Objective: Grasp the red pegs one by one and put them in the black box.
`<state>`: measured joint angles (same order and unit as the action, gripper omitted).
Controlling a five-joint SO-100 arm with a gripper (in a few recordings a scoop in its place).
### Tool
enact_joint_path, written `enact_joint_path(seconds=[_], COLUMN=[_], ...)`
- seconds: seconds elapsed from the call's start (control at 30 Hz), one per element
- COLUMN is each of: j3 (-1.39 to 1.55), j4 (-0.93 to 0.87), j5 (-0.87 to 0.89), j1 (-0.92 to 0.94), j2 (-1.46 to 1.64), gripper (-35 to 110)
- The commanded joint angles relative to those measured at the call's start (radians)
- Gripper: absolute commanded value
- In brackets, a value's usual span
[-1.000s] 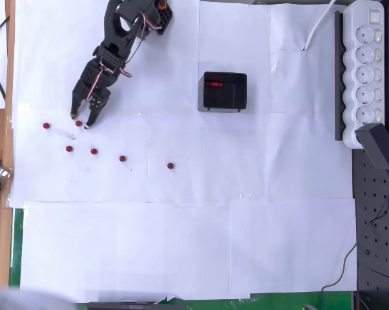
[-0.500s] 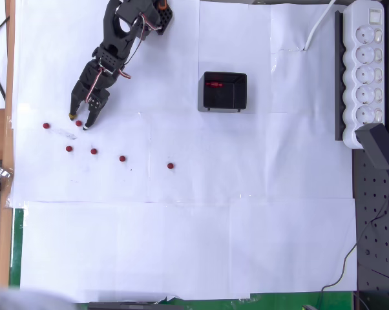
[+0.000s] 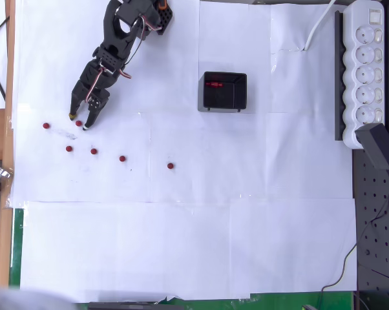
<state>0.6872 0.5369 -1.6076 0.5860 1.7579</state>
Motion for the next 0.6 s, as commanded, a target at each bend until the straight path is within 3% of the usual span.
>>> enact_joint_path(seconds=[0.0,0.57], j3=[0.028,0.015], j4=[0.008,-0.069], j5=[-0.011,0.083], j1=[-0.012,-0.017], j2=[0.014,0.015], gripper=[15,0])
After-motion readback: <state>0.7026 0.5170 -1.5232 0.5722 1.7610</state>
